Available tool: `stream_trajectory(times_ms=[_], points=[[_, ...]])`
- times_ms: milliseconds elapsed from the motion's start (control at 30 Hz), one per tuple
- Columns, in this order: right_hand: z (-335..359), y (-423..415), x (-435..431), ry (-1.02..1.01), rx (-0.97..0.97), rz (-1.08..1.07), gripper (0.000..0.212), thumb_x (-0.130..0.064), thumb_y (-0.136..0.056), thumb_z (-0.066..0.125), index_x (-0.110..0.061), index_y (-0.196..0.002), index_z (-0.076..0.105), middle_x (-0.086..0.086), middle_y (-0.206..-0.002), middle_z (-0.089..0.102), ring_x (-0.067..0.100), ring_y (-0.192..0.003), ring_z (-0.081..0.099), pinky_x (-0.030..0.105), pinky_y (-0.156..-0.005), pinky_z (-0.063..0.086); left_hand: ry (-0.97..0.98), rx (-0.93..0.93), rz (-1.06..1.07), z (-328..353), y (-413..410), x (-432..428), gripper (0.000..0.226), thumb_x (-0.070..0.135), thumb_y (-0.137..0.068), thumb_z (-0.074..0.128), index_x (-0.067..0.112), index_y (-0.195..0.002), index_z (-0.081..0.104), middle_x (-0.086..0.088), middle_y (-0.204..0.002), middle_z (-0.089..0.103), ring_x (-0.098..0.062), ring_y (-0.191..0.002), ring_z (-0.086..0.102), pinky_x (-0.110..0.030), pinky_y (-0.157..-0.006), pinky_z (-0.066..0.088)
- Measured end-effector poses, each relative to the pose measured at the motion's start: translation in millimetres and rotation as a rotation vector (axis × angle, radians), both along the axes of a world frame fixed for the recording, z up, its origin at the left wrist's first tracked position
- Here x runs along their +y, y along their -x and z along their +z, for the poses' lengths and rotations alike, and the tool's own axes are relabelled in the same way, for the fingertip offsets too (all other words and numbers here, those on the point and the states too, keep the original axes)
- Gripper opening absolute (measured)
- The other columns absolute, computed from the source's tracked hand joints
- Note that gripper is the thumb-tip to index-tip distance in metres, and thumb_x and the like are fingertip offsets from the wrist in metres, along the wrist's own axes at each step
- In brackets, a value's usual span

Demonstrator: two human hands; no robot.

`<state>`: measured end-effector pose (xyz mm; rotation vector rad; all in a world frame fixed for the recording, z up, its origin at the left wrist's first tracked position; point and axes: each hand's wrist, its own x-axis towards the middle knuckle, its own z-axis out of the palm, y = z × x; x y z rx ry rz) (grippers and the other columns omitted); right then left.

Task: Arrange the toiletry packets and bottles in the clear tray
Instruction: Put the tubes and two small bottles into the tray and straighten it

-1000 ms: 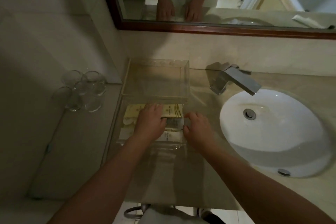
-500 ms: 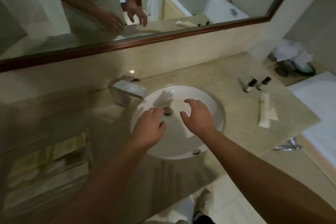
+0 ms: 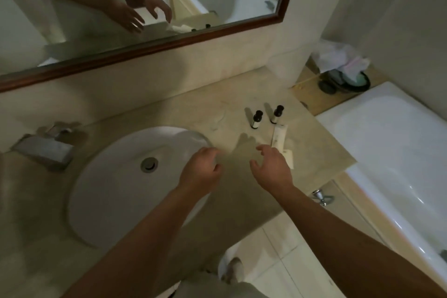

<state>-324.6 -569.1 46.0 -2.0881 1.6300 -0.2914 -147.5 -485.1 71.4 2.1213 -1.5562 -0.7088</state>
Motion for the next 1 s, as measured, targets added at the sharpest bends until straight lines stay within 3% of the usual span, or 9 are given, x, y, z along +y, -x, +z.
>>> stream_trajectory(times_ms=[233,433,600,767,867,1000], points=[[-16.2,52.3,-36.6,-0.128,0.029,-0.264,0.041,-0.025,-0.084,0.060,-0.019,-0.124,0.054,0.010,-0.119,0.060,0.029,-0.107,0.060,0.040,-0.088,0.051,-0.127,0.055,-0.147,-28.0,53.9,-66.6,0.040,0.022,-0.086,0.054,0.013,-0.124,0.052,-0.010,-0.121,0.053,-0.026,-0.112,0.052,-0.034,-0.090,0.043],[-25.2,81.1,-66.1,-0.157,0.060,-0.284,0.042,-0.023,-0.083,0.061,-0.017,-0.124,0.053,0.010,-0.117,0.060,0.030,-0.105,0.059,0.038,-0.085,0.051,-0.131,0.067,-0.163,-42.0,98.4,-93.0,0.036,0.028,-0.086,0.056,0.014,-0.120,0.052,-0.008,-0.116,0.054,-0.025,-0.108,0.054,-0.038,-0.091,0.045],[-34.6,89.7,-99.5,-0.176,0.123,-0.115,0.055,-0.029,-0.081,0.068,-0.022,-0.132,0.048,0.006,-0.127,0.053,0.028,-0.114,0.055,0.040,-0.090,0.049,-0.221,-0.036,-0.075,-58.2,126.0,-113.0,0.051,0.044,-0.080,0.064,0.014,-0.116,0.047,-0.007,-0.116,0.053,-0.025,-0.107,0.053,-0.038,-0.088,0.046],[-42.1,93.8,-134.8,-0.149,0.182,0.158,0.068,-0.041,-0.079,0.072,-0.018,-0.136,0.046,0.006,-0.136,0.048,0.028,-0.122,0.048,0.039,-0.098,0.043,-0.324,-0.109,0.035,-64.1,157.2,-126.3,0.056,0.043,-0.076,0.069,0.013,-0.118,0.046,-0.008,-0.114,0.053,-0.025,-0.104,0.055,-0.037,-0.080,0.047],[-42.0,90.6,-147.8,-0.119,0.223,0.288,0.070,-0.047,-0.081,0.066,-0.016,-0.139,0.041,0.008,-0.137,0.047,0.028,-0.120,0.047,0.036,-0.098,0.039,-0.334,-0.121,0.112,-66.2,164.5,-132.0,0.052,0.039,-0.076,0.069,0.013,-0.115,0.047,-0.007,-0.112,0.054,-0.027,-0.102,0.056,-0.038,-0.079,0.049],[-42.1,93.4,-158.3,-0.166,0.219,0.350,0.074,-0.041,-0.080,0.068,-0.015,-0.141,0.036,0.008,-0.135,0.045,0.028,-0.119,0.046,0.038,-0.094,0.043,-0.350,-0.153,0.193,-68.1,167.4,-136.6,0.037,0.033,-0.077,0.066,0.014,-0.104,0.048,-0.007,-0.104,0.058,-0.028,-0.094,0.059,-0.038,-0.075,0.051]])
